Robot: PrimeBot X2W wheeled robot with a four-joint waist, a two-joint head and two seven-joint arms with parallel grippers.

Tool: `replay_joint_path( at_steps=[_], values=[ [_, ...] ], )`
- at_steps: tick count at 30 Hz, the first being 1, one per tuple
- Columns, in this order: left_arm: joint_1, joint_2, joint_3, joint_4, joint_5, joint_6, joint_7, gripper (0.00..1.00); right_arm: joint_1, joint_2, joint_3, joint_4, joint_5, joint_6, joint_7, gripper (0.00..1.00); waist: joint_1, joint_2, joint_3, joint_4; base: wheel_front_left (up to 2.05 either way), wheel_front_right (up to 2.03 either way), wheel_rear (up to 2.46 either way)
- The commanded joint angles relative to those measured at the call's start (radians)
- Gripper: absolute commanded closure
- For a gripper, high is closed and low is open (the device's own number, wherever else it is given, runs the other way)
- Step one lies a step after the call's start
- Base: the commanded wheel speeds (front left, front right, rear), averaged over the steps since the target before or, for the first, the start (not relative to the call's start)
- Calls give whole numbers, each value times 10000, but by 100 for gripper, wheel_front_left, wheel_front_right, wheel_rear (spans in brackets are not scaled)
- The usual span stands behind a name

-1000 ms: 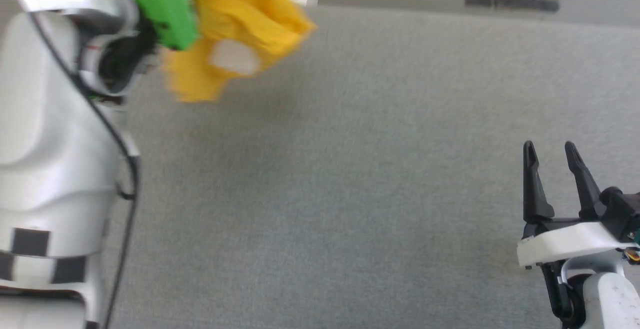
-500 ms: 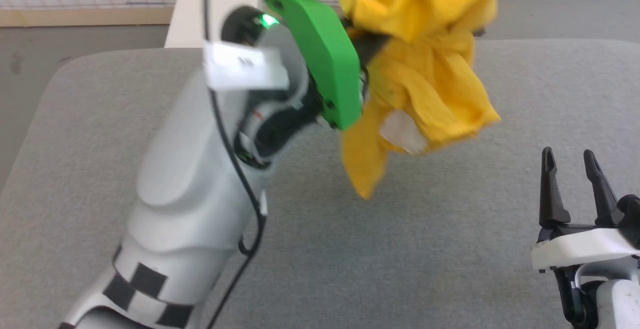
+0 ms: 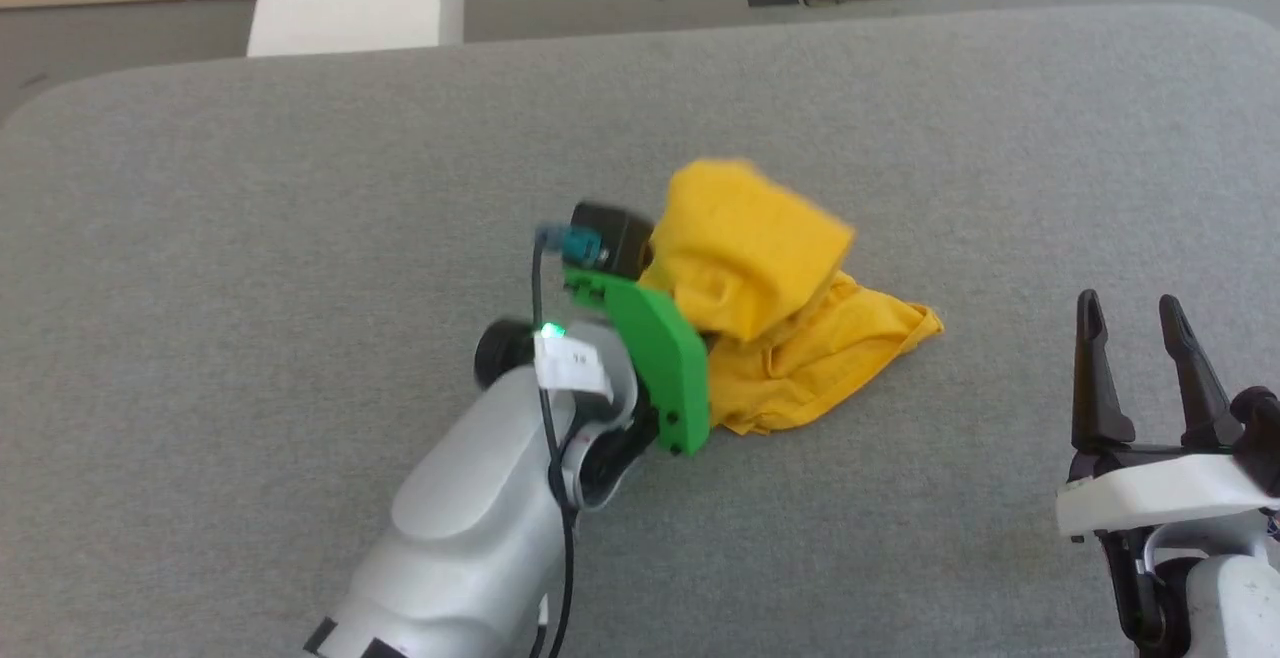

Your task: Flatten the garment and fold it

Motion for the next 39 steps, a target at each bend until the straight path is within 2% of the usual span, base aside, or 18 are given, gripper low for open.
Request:
replay_joint_path(
  at_steps=[1, 5, 6, 7, 8, 9, 17, 20, 23, 24, 31, 35, 39],
  values=[
    [35, -45, -38, 257, -197, 143, -179, 100, -187, 3, 23, 30, 69, -15, -86, 0, 1, -1, 286, -199, 0, 0, 0],
    [-171, -48, -13, 1082, -407, 455, -683, 100, -299, 3, 2, 127, 106, -15, -150, 0, 1, -1, 565, -243, 0, 0, 0],
    [-243, -48, -22, 1205, -452, 468, -789, 87, -312, 3, -23, 149, 106, -15, -163, 0, 1, -1, 612, -224, 0, 0, 0],
    [-347, -48, -58, 1331, -488, 459, -908, 54, -324, 3, -52, 173, 105, -15, -183, 0, 1, -1, 661, -191, 0, 0, 0],
    [-425, -49, -83, 1404, -539, 439, -1010, 15, -329, 3, -80, 192, 104, -15, -198, 0, 1, -1, 681, -152, 0, 0, 0],
    [-514, -49, -109, 1472, -624, 403, -1137, 0, -333, 3, -111, 219, 96, -15, -212, 0, 1, -1, 687, -100, 0, 0, 0],
    [-879, -49, -302, 1490, -730, 143, -2279, 0, -320, 3, -256, 263, -27, -15, -205, 0, 1, -1, 186, 512, 0, 0, 0],
    [-697, 43, -225, 1138, -678, 122, -2759, 0, -207, 3, -344, 229, -52, -15, -159, 0, 1, -1, -71, 787, 0, 0, 0],
    [-211, 365, -38, 409, -647, 278, -3255, 0, -79, 3, -370, 184, -55, -15, -97, 0, 1, -1, -265, 981, 0, 0, 0],
    [439, 829, 232, -530, -540, 648, -3792, 0, 41, 3, -395, 81, -53, -15, -44, 0, 1, -1, -357, 1114, 0, 0, 0],
    [2472, 2043, 791, -2946, 437, 1995, -5460, 0, 266, 3, -434, -267, -63, -15, 73, 0, 1, -1, -333, 1246, 0, 0, 0],
    [3719, 2385, 1205, -4024, 1169, 2505, -5851, 0, 466, 3, -483, -409, -73, -15, 96, 0, 1, -1, -298, 1255, 0, 0, 0],
    [5069, 2261, 2109, -5201, 2263, 2796, -5894, 0, 656, 3, -470, -429, -8, -15, 99, 0, 1, -1, -324, 1181, 0, 0, 0]
  ],
)
